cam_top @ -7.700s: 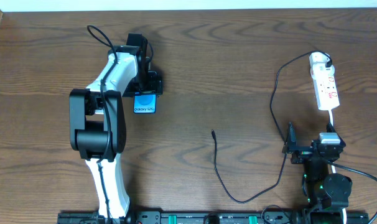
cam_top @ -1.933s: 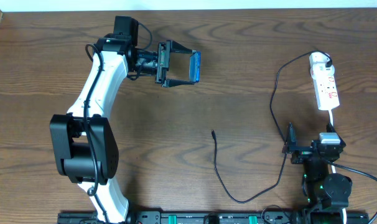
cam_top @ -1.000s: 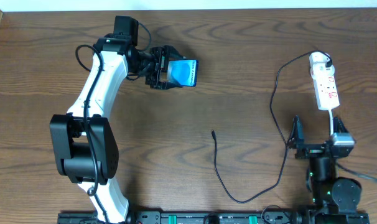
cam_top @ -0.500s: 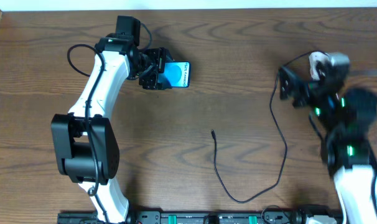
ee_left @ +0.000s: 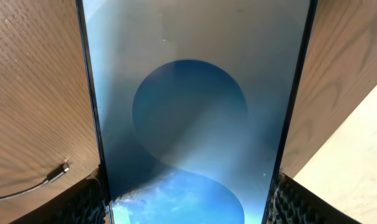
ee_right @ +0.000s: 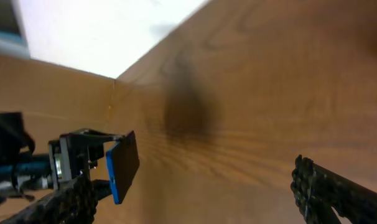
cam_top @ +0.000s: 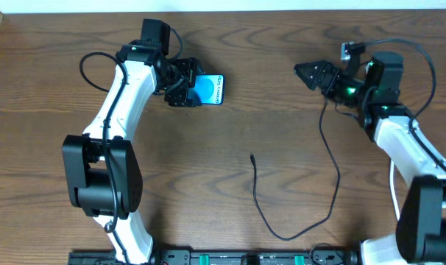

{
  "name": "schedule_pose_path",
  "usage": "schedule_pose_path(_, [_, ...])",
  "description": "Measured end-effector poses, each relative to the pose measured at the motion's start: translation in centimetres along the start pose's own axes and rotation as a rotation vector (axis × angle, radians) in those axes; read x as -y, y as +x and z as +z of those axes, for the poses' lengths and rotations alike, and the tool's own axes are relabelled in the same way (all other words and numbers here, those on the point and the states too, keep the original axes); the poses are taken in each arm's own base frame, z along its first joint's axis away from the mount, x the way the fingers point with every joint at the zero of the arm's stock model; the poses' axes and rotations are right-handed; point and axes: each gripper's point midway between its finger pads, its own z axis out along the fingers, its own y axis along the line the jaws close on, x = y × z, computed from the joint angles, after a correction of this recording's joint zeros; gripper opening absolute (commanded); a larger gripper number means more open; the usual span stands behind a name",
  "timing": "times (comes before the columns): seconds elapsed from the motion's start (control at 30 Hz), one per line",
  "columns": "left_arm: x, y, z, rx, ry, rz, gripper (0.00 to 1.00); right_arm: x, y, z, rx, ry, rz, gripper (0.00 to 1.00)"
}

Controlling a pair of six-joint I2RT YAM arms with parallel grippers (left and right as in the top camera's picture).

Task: Plug charger to phone and switch on socket
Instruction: 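Move the right gripper toward the phone held by the left gripper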

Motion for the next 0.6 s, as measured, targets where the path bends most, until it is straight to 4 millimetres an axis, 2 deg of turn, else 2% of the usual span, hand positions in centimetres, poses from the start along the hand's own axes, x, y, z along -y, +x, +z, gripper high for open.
schedule_pose_path(0.13, [-0.1,0.1,0.4,0.039,-0.008,0.007,0.07,0.1,1.7,1.4,-0.063,-0.017,0.043,0.91])
schedule_pose_path(0.33, [-0.7,2.2,1.5,0.055,-0.035,0.064,0.07,-3.1,5.6,3.7,-0.172,-0.085,-0.087,0.93])
schedule_pose_path(0.6, [-1.3,4.1,2.4,0.046,-0.055,0.108,0.08,-5.4,9.5,5.3,-0.266,-0.134,-0.202,0.96])
